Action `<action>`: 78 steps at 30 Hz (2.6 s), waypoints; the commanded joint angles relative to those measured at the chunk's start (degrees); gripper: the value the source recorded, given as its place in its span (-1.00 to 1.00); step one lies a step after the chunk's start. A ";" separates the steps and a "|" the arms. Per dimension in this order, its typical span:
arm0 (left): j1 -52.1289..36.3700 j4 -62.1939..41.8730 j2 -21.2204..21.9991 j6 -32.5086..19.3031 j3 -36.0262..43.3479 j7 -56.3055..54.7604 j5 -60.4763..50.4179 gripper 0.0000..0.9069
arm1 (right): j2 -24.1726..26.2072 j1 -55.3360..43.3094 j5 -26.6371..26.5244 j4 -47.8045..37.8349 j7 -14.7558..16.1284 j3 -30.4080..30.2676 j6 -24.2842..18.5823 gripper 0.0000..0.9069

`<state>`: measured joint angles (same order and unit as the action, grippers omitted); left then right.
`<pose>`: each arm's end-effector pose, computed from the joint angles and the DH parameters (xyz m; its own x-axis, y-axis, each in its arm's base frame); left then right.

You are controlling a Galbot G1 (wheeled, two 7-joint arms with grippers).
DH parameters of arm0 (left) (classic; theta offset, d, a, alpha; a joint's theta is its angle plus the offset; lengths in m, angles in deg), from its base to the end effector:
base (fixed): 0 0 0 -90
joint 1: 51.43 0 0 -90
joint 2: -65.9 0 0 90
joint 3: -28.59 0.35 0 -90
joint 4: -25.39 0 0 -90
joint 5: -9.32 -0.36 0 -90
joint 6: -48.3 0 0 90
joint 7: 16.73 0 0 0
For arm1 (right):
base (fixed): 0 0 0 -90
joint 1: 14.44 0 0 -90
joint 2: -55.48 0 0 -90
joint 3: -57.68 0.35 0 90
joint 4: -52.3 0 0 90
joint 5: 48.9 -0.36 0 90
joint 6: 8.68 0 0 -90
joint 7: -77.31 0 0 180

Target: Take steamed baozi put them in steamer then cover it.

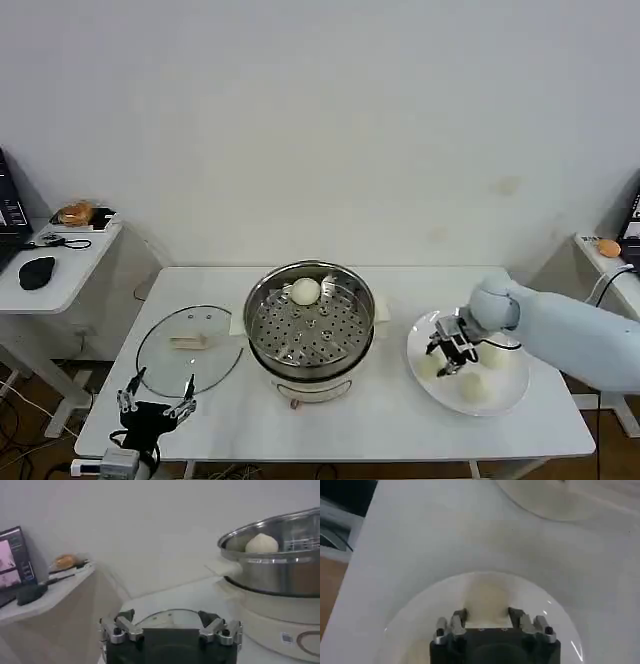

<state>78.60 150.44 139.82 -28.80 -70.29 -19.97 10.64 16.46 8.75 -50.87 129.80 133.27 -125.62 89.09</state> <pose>0.1425 0.0834 -0.2830 -0.9606 -0.0821 0.2657 0.0022 0.9532 0.3024 0.4903 -0.1115 -0.2320 -0.1021 -0.1748 0.9793 -0.9520 -0.2685 -0.1472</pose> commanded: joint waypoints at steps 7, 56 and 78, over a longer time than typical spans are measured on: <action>0.03 0.74 -0.05 0.15 0.59 -0.02 -0.14 1.00 | 1.47 -5.66 -1.56 1.59 1.44 -1.46 -0.07 0.24; -1.49 0.83 -1.03 0.19 -0.27 0.41 0.23 1.00 | -32.99 -22.78 -35.82 -2.86 -5.30 -8.65 14.54 0.29; -1.51 0.57 -1.31 0.09 -0.20 0.47 0.37 1.00 | -37.65 -17.79 -30.25 -11.60 -5.86 -7.35 16.34 0.31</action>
<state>77.00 151.23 138.57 -28.66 -70.37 -19.51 10.91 -19.42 -10.23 -81.82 121.01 127.57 -133.16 105.00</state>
